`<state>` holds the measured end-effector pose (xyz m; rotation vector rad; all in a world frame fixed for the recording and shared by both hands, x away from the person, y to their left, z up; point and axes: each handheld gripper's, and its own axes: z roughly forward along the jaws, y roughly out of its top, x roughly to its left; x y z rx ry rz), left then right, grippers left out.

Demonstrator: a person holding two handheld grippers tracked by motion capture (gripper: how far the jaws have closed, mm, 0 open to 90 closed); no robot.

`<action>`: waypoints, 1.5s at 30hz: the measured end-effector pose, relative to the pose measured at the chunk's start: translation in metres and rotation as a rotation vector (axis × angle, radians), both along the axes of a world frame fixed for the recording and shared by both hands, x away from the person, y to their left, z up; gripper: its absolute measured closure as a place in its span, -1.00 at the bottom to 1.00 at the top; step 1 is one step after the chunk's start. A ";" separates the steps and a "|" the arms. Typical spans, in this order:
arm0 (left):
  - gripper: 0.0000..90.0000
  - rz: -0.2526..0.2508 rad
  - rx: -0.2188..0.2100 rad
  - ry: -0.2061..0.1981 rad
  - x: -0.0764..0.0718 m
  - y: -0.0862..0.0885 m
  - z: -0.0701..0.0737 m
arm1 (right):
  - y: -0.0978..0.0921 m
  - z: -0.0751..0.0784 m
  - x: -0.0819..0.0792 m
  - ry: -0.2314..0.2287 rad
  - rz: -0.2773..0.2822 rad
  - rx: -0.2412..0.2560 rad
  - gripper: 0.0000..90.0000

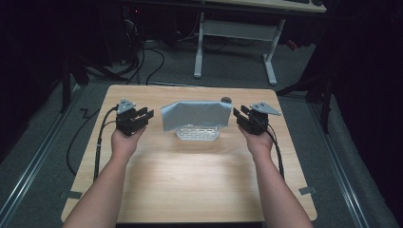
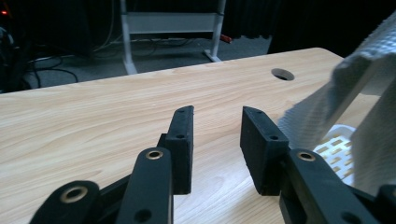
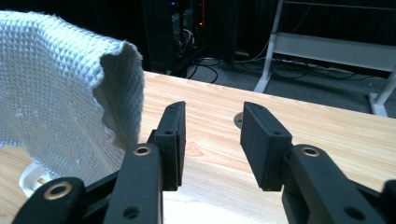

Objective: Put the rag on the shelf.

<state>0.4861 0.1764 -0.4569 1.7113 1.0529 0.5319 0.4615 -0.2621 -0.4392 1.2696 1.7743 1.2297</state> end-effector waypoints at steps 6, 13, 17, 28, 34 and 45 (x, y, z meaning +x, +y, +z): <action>0.40 0.035 -0.009 0.005 -0.011 0.021 -0.006 | -0.011 0.002 -0.009 0.009 -0.010 -0.023 0.26; 0.37 0.055 -0.001 0.000 -0.025 0.033 -0.011 | -0.018 0.006 -0.025 -0.027 -0.010 -0.028 0.25; 0.36 0.055 -0.003 -0.010 -0.031 0.034 -0.010 | -0.021 0.006 -0.031 -0.008 -0.020 -0.036 0.25; 0.25 0.016 0.040 -0.005 -0.057 0.028 -0.006 | -0.019 0.015 -0.052 -0.030 0.007 -0.064 0.15; 0.14 -0.018 0.037 0.037 -0.092 0.024 -0.021 | -0.018 0.005 -0.083 0.000 0.033 -0.079 0.01; 0.03 -0.121 0.088 0.109 -0.154 0.006 -0.057 | -0.013 -0.041 -0.146 0.058 0.072 -0.104 -0.09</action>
